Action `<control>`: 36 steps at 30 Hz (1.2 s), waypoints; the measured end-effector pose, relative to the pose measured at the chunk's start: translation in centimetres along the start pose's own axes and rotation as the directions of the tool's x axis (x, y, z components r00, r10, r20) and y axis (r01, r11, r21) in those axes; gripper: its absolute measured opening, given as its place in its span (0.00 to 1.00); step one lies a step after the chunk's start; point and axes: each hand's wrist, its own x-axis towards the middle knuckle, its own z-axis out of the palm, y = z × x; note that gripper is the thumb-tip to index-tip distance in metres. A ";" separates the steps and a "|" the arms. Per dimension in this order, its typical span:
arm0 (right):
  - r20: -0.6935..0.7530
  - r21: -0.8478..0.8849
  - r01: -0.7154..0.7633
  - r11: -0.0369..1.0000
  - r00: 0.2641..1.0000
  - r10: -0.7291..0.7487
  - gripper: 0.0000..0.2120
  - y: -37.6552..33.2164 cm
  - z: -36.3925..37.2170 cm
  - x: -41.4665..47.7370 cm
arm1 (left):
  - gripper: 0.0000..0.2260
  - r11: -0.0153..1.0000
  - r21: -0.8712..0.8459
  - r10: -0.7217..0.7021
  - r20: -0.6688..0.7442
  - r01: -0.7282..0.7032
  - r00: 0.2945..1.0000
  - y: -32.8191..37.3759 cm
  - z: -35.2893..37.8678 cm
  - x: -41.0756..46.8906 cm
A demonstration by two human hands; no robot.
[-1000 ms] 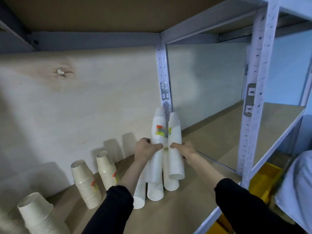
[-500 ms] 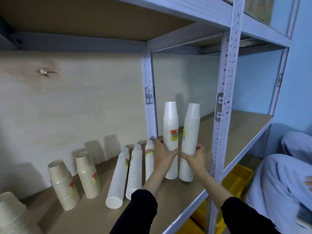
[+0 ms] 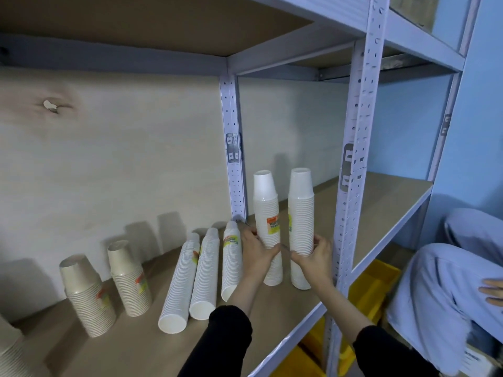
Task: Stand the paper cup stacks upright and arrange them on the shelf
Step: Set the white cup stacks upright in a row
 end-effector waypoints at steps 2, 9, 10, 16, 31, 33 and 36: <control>-0.013 -0.018 -0.005 1.000 1.000 0.005 0.32 0.1 0.0 -0.4 | 0.30 0.999 0.044 -0.002 0.023 0.001 1.000 0.3 -0.2 -0.1; 0.009 -0.118 -0.099 0.988 0.995 0.101 0.28 0.4 -0.4 -1.6 | 0.23 0.976 0.218 -0.010 0.121 -0.017 0.993 -0.5 -2.1 -0.7; 0.003 -0.139 -0.125 0.982 0.992 0.127 0.27 0.5 -0.4 -2.0 | 0.23 0.970 0.244 -0.024 0.123 -0.007 0.992 -0.6 -2.4 -0.9; -0.038 -0.179 -0.257 0.950 0.966 0.254 0.20 0.9 0.6 -5.5 | 0.21 0.951 0.305 -0.085 0.076 0.058 0.993 -1.3 -5.1 -2.0; 0.396 -0.328 -0.156 0.932 0.873 0.285 0.25 -5.1 9.9 -6.5 | 0.21 0.846 0.480 -0.222 -0.076 0.231 0.972 -3.7 -15.8 -1.5; 0.426 -0.329 -0.195 0.924 0.843 0.329 0.26 -5.2 10.8 -5.8 | 0.21 0.820 0.509 -0.263 -0.072 0.262 0.962 -4.2 -16.3 -1.0; 0.452 -0.309 -0.237 0.921 0.816 0.361 0.26 -5.1 11.9 -4.9 | 0.21 0.766 0.567 -0.330 -0.059 0.303 0.942 -5.0 -16.7 -0.3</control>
